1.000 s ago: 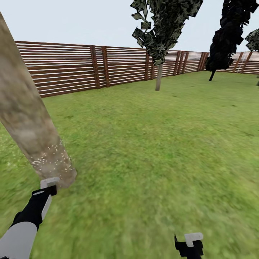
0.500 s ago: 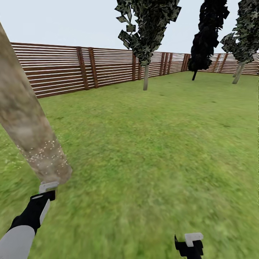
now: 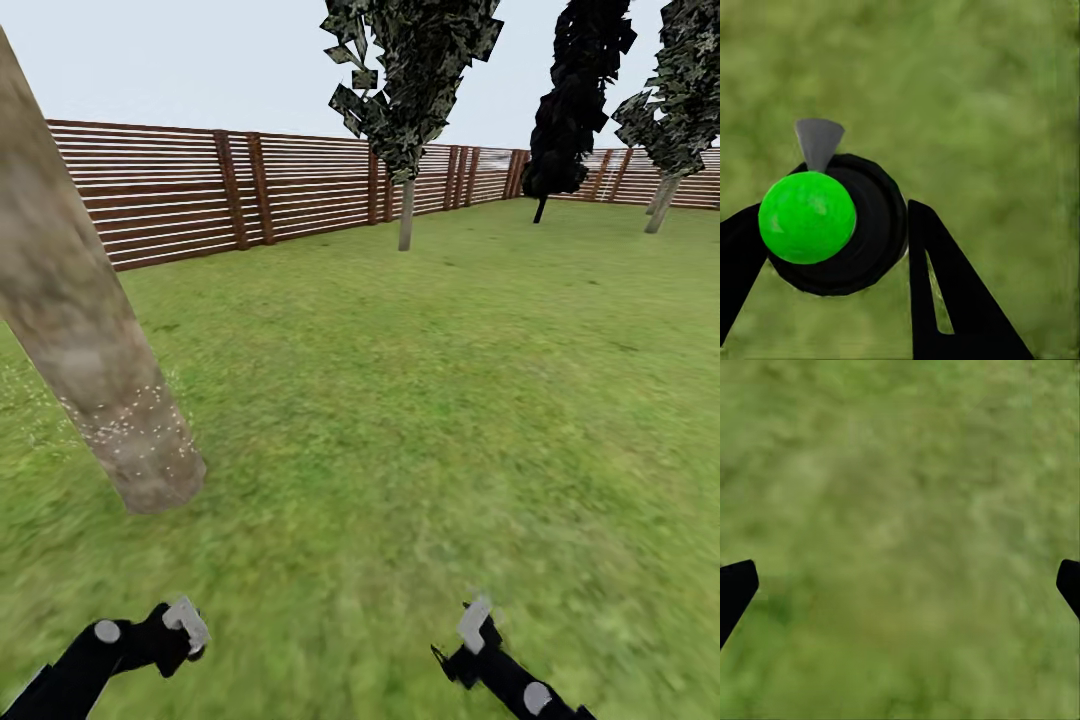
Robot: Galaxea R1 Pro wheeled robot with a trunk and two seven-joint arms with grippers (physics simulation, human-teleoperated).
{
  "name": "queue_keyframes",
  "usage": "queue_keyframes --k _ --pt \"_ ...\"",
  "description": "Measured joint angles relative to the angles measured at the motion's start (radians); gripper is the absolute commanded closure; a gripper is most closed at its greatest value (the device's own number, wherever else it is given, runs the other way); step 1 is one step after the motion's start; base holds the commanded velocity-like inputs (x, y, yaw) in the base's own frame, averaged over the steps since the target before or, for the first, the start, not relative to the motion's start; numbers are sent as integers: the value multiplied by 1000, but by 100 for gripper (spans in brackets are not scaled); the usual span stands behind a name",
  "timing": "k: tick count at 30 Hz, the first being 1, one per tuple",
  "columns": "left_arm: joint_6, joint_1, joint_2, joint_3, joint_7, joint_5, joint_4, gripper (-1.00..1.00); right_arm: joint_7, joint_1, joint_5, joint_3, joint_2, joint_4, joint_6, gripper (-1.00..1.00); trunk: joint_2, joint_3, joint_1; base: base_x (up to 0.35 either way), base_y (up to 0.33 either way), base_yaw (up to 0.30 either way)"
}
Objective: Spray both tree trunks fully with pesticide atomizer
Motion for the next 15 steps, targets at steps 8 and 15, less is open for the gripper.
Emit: queue_keyframes --k 8,15 --pt "-38 -11 -33 -175 -187 -103 -4 100 574 -3 9 38 35 -268 118 100 0 0 0 0 0 0" --pt "-8 -11 -111 -177 -187 -255 -7 100 648 -4 7 154 68 -324 125 100 0 0 0 0 0 0"
